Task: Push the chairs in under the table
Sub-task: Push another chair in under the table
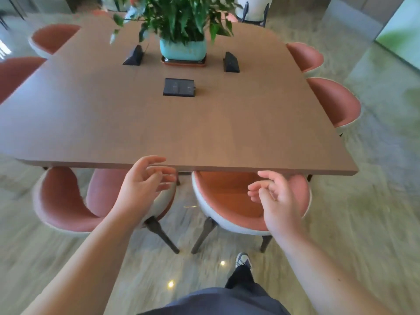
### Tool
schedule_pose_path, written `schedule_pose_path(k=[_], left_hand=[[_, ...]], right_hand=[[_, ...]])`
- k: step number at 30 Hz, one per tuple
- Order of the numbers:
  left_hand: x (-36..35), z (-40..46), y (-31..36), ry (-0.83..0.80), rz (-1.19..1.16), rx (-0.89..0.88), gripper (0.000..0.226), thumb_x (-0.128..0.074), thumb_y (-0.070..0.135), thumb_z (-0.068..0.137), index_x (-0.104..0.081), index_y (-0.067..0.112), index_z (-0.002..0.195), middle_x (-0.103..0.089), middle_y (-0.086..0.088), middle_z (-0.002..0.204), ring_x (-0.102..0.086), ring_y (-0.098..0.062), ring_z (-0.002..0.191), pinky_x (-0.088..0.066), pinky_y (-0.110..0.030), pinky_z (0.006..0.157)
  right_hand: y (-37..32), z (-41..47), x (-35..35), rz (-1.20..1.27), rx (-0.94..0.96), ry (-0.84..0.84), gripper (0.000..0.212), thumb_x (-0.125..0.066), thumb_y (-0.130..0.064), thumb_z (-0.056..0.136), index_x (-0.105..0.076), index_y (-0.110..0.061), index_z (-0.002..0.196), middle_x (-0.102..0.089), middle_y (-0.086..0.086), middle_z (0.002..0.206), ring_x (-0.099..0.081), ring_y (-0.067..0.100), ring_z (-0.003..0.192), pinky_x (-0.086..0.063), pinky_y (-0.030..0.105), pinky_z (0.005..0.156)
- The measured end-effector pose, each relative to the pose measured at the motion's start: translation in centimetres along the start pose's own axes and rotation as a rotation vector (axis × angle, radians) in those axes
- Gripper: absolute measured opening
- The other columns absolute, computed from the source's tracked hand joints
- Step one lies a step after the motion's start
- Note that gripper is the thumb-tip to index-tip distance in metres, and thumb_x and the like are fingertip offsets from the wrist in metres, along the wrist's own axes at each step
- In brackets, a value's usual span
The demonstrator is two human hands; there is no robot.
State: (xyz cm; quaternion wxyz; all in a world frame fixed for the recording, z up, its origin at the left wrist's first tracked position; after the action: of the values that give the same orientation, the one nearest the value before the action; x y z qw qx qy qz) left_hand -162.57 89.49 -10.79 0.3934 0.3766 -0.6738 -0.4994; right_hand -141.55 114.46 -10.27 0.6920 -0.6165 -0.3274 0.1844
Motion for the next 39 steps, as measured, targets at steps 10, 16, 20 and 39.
schedule_pose_path(k=[10, 16, 20, 39], left_hand=[[24.9, -8.8, -2.9, 0.273, -0.025, -0.044, 0.037, -0.043, -0.007, 0.103, -0.068, 0.020, 0.110, -0.082, -0.002, 0.091, -0.079, -0.022, 0.083, -0.062, -0.027, 0.071], [33.9, -12.7, -4.4, 0.450, -0.068, -0.007, 0.038, -0.042, -0.005, 0.102, -0.068, 0.022, 0.109, -0.083, 0.000, 0.091, -0.079, -0.020, 0.085, -0.061, -0.033, 0.075], [36.4, -14.3, -4.7, 0.504, -0.093, -0.010, 0.037, -0.043, -0.004, 0.103, -0.068, 0.022, 0.110, -0.083, 0.000, 0.091, -0.079, -0.021, 0.086, -0.062, -0.032, 0.075], [31.2, -0.9, -8.6, 0.435, -0.030, 0.169, 0.037, -0.044, -0.005, 0.099, -0.069, 0.020, 0.111, -0.083, -0.004, 0.092, -0.079, -0.025, 0.086, -0.063, -0.037, 0.077]], right_hand=[[-4.9, -8.3, -18.7, 0.029, 0.044, -0.188, 0.035, -0.046, 0.000, 0.099, -0.061, -0.027, 0.114, -0.076, -0.005, 0.091, -0.073, 0.015, 0.087, -0.061, 0.038, 0.081], [-7.4, -10.9, -26.9, 0.094, 0.063, -0.326, 0.039, -0.042, 0.006, 0.099, -0.062, -0.025, 0.112, -0.076, -0.001, 0.091, -0.073, 0.017, 0.085, -0.058, 0.039, 0.081], [-8.3, -11.7, -30.2, 0.090, 0.103, -0.401, 0.041, -0.042, 0.006, 0.098, -0.061, -0.027, 0.113, -0.076, -0.002, 0.091, -0.073, 0.019, 0.087, -0.059, 0.028, 0.077], [1.5, -0.2, -30.6, -0.001, -0.111, -0.382, 0.042, -0.043, 0.006, 0.098, -0.062, -0.029, 0.111, -0.075, -0.005, 0.092, -0.072, 0.013, 0.087, -0.057, 0.024, 0.076]])
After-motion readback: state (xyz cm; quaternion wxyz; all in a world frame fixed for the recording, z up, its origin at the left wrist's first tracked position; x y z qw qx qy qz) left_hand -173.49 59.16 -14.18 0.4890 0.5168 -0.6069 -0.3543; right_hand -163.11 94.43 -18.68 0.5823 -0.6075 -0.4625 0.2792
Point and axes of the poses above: each hand's wrist, its own z-axis towards the middle knuckle, its own x-axis out of the back of the hand, y = z × x, the point moved 9 cm from there along z, towards the middle knuckle
